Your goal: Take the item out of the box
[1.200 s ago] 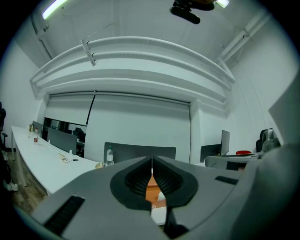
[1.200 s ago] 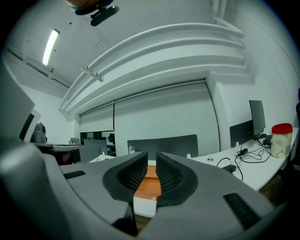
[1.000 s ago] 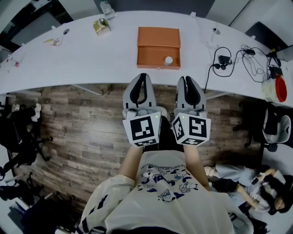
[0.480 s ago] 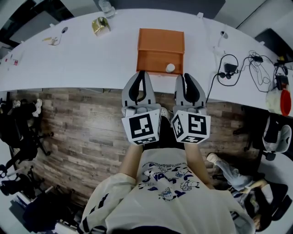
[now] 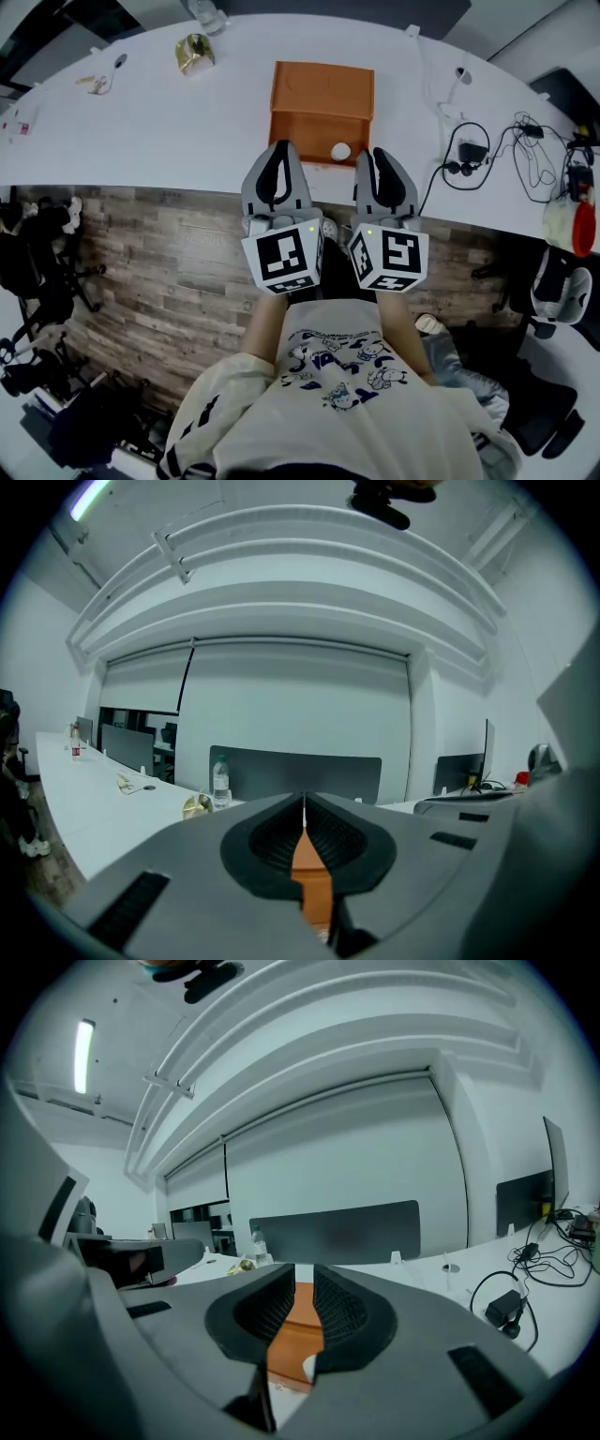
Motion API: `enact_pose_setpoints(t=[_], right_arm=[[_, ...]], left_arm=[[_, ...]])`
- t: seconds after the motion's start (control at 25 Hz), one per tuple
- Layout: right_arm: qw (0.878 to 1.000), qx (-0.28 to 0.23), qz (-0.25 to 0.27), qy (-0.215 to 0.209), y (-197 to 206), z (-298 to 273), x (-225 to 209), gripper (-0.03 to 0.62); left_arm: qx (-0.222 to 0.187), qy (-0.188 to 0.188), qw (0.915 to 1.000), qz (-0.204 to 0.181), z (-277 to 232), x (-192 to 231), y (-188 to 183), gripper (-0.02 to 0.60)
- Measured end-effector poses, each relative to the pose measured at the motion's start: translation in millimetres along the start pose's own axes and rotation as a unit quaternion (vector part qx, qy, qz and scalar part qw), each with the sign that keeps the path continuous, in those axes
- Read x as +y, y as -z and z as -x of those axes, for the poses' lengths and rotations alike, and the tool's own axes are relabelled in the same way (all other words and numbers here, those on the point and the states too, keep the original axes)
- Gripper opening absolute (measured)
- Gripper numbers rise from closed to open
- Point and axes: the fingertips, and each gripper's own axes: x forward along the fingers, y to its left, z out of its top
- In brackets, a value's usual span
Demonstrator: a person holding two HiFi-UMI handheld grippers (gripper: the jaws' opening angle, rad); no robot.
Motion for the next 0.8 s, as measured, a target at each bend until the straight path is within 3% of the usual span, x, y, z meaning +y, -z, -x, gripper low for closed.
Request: enact_pose_setpoints(t=[0.44,0.8], right_arm=[[0.999,0.038,0.000,-0.019,15,-48,-14,0.057],[0.997,0.067,0.003,-0.038,30,-73,-28,0.057]], left_arm=[[0.033,-0.020,0.9992,-0.007,-40,5,21,0.021],[0.060,-0.038,0.9973,0.018,-67,9,44,0.021]])
